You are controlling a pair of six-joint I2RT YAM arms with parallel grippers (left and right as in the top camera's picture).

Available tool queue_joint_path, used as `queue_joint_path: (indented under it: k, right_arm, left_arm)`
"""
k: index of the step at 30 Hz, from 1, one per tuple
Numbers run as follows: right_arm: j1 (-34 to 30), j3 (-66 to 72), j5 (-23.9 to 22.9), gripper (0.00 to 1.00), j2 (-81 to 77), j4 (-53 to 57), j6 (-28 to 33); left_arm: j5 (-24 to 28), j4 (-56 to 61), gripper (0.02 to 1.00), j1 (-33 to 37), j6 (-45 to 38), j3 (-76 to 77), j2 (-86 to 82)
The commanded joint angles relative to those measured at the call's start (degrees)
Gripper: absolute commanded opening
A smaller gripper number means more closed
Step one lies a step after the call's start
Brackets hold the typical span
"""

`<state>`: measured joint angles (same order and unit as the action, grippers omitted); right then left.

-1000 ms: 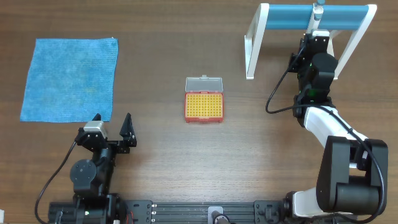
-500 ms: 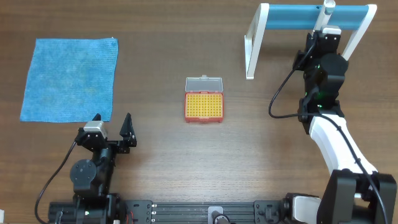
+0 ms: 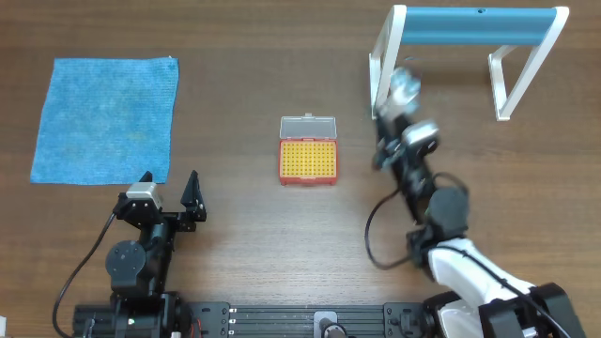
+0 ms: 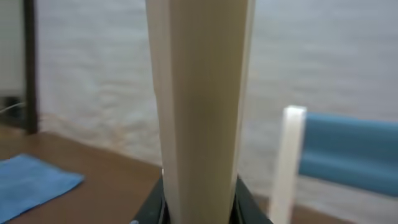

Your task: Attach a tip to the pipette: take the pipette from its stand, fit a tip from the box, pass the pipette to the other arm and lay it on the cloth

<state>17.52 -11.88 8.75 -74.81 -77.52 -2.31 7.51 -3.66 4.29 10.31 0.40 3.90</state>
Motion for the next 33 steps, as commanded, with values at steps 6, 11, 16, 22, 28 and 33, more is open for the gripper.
queue_joint_path:
  k: [6,11,16,22,28,33]
  right_arm:
    - [8.9,0.7,1.4,0.077,-7.1,-6.3,-4.3]
    - [10.8,-2.8,1.4,0.077,-11.8,-6.3,-6.3]
    - [12.6,-7.0,1.4,0.077,-17.1,-6.3,-6.3]
    - [14.3,-10.2,1.4,0.077,-23.6,-6.3,-9.4]
    - [14.6,-10.2,1.4,0.077,-26.6,-6.2,-10.0]
    - [14.6,-10.2,1.4,0.077,-27.3,-6.2,-10.1]
  left_arm:
    - [-0.4,-0.5,0.890,-0.2,-0.9,0.0,0.0]
    - [-0.4,-0.5,0.890,-0.2,-0.9,0.0,0.0]
    - [-0.4,-0.5,0.890,-0.2,-0.9,0.0,0.0]
    - [-0.4,-0.5,0.890,-0.2,-0.9,0.0,0.0]
    - [-0.4,-0.5,0.893,-0.2,-0.9,0.0,0.0]
    - [-0.4,-0.5,0.890,-0.2,-0.9,0.0,0.0]
